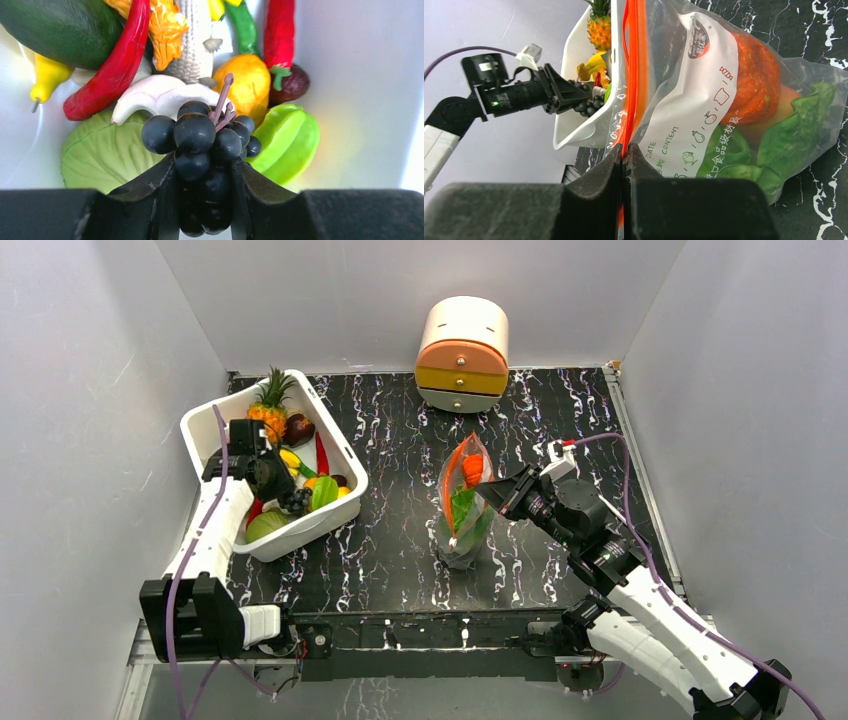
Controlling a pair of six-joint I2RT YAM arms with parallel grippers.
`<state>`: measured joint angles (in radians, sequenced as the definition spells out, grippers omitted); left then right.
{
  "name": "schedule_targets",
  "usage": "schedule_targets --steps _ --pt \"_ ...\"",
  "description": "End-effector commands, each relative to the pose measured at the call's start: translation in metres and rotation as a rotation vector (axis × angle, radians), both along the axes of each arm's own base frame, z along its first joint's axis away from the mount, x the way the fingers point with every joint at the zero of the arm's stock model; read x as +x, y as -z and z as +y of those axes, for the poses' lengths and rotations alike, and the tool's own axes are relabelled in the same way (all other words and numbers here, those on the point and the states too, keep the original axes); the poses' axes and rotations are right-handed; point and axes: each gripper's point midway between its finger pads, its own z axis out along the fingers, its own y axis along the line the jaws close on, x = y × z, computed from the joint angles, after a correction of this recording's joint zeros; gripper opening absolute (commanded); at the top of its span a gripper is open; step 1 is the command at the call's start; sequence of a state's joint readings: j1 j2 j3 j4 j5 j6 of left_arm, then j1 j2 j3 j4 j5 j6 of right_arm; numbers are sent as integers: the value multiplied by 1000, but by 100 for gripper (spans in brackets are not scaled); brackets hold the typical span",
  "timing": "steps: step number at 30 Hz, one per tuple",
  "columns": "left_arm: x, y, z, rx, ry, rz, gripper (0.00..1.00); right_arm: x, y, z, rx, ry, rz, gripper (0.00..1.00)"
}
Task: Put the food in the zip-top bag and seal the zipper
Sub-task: Pick up the fake fruit from the bin.
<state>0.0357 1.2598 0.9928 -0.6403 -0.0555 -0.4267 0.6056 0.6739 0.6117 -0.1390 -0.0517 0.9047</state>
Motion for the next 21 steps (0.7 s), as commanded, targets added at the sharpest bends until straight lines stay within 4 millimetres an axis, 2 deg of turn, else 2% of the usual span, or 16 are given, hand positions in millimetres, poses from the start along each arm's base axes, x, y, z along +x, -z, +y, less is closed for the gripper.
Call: schedule_targets --steps 1,4,8,15,21 --pt "5 -53 -3 -13 14 -130 22 3 -25 0 50 6 -67 0" --pt "9 -74 -12 -53 39 -188 20 3 -25 1 48 6 -67 0" --pt "12 -101 -39 -173 138 -257 20 2 -22 2 35 -6 -54 0" --pt "10 -130 -74 -348 246 -316 20 3 -21 2 48 4 -47 0" --pt "4 -151 -115 -583 362 -368 21 5 -21 3 25 -4 -47 0"
